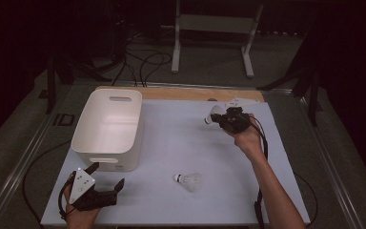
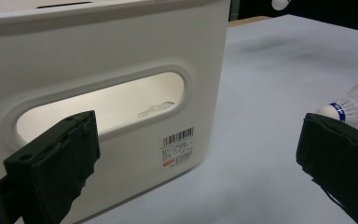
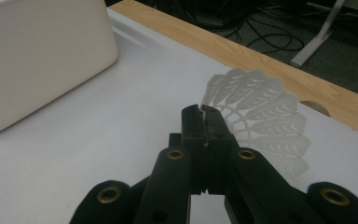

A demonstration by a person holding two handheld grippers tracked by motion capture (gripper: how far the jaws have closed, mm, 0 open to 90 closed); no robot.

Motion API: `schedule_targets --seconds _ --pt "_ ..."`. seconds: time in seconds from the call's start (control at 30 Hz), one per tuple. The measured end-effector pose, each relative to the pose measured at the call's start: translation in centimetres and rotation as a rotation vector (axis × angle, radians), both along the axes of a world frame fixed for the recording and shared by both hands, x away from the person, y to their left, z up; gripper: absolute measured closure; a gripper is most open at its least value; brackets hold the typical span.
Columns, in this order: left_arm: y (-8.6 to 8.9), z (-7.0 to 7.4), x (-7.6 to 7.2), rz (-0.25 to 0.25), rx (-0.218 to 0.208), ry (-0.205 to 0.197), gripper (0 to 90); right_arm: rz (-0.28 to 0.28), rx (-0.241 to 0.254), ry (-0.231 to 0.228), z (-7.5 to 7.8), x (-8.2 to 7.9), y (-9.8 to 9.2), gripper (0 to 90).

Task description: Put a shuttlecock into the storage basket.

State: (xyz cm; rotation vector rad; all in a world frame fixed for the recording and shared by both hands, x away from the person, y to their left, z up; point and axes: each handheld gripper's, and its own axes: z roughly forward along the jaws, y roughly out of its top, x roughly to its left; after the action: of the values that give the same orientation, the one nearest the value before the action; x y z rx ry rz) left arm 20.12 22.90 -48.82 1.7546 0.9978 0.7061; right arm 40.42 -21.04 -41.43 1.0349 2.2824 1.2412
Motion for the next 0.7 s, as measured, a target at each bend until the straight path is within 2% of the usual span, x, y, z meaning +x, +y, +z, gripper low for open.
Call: schedule_targets --seconds 0.7 --pt "0.06 0.00 -0.02 0.004 -0.001 0.000 0.0 0.006 0.016 -0.030 0.91 -0.18 0.59 89.5"
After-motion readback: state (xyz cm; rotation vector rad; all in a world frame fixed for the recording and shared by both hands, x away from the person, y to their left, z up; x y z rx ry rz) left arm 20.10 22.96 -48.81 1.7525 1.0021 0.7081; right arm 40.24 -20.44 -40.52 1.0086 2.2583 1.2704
